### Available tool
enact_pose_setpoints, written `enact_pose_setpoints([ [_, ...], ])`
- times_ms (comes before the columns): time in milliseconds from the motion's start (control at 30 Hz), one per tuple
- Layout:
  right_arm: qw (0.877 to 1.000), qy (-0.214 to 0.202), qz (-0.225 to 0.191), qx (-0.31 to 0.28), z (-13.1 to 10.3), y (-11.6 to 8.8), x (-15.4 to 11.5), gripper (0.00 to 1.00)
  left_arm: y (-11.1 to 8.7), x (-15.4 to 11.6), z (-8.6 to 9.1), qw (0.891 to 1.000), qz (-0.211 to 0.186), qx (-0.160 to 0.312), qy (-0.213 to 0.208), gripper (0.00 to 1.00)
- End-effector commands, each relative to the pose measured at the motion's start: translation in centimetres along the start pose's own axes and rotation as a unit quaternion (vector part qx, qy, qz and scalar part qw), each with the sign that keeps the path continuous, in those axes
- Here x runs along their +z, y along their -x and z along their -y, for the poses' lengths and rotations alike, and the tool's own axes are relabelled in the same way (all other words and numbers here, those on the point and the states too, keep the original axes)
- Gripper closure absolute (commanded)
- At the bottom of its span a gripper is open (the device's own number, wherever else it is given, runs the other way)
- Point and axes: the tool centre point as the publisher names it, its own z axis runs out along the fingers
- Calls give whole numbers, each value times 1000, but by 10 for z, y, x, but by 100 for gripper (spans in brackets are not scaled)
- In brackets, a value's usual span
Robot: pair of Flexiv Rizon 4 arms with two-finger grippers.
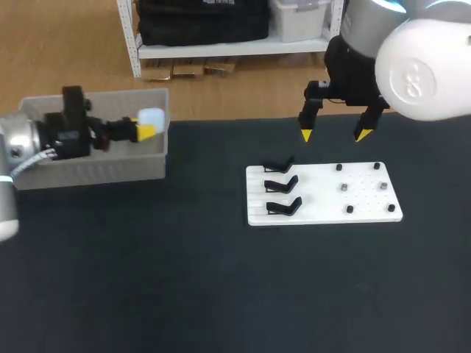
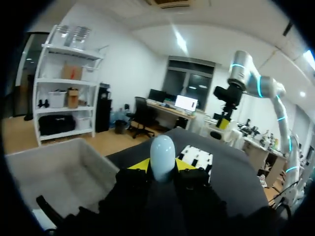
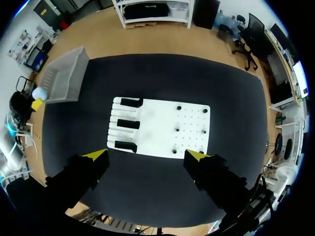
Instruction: Pick up each earbud case from the left stands, insert the matching earbuds, close the lid, and place the case in the box.
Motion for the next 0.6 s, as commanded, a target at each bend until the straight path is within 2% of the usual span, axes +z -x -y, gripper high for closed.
enact_pose_setpoints([
  [33,1000,0,10,1,1,-4,0,0,-2,-4,-34,999,-14,-19,29,100],
  [133,1000,0,10,1,1,-4,0,0,-6,-14,-63,997,-13,-36,63,100],
  [267,1000,0,10,1,1,-4,0,0,-11,-20,-87,995,-12,-55,87,100],
  [400,1000,0,10,1,1,-4,0,0,-18,-19,-101,993,-23,-72,87,100],
  [567,1000,0,10,1,1,-4,0,0,-27,-18,-108,990,-41,-87,98,100],
  [600,1000,0,10,1,1,-4,0,0,-27,-18,-108,990,-41,-87,98,79],
])
